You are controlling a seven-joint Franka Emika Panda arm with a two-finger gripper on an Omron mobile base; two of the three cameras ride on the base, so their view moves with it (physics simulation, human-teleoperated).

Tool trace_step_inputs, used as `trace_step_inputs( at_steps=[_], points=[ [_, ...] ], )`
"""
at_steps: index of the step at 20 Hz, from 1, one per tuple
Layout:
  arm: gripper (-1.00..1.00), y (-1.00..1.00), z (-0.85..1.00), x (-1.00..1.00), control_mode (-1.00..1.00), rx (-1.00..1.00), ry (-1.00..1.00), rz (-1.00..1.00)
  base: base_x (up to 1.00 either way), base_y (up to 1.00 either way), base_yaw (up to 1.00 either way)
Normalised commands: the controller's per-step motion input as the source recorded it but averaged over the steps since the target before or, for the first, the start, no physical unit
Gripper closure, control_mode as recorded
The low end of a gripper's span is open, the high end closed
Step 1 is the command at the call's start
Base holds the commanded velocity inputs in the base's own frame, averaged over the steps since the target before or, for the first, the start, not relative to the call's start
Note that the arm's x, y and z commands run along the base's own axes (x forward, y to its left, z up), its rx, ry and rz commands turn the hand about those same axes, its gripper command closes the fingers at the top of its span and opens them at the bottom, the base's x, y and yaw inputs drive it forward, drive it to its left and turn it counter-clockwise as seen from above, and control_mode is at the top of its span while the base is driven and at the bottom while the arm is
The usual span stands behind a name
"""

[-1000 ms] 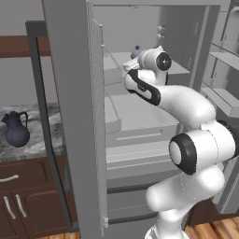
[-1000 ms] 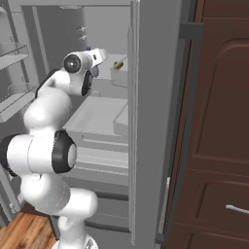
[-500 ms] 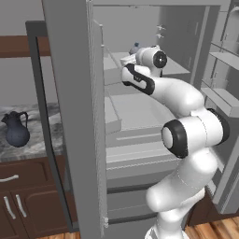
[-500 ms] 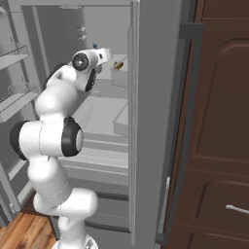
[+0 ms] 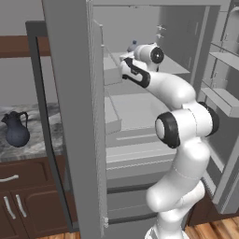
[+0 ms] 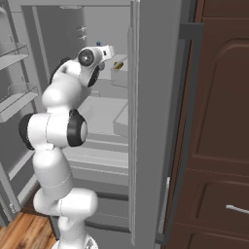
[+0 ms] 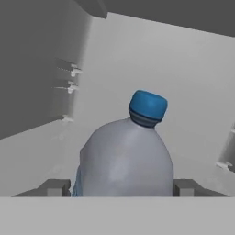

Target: Move the tacos and bottled water from the second highest shelf to the top shelf to make space. Then, place the pitcher from the counter on the cleared second highest shelf.

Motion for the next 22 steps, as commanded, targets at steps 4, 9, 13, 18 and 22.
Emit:
trace_step_inputs(
  at_steps=[4,9,13,18,22],
  points=[
    [-1.0,0.0,-0.13,0.11,-1.0,0.0,0.0,0.0,0.0,0.0,0.0],
    [-1.0,0.0,-0.04,0.0,-1.0,0.0,0.0,0.0,0.0,0.0,0.0],
    [-1.0,0.0,0.0,-0.02,-1.0,0.0,0.0,0.0,0.0,0.0,0.0],
    [-1.0,-0.01,0.08,-0.45,-1.0,0.0,0.09,-0.04,0.0,0.0,0.0],
    [-1.0,-0.04,0.06,-0.88,-1.0,-0.02,0.2,-0.06,0.0,0.0,0.0]
  ],
)
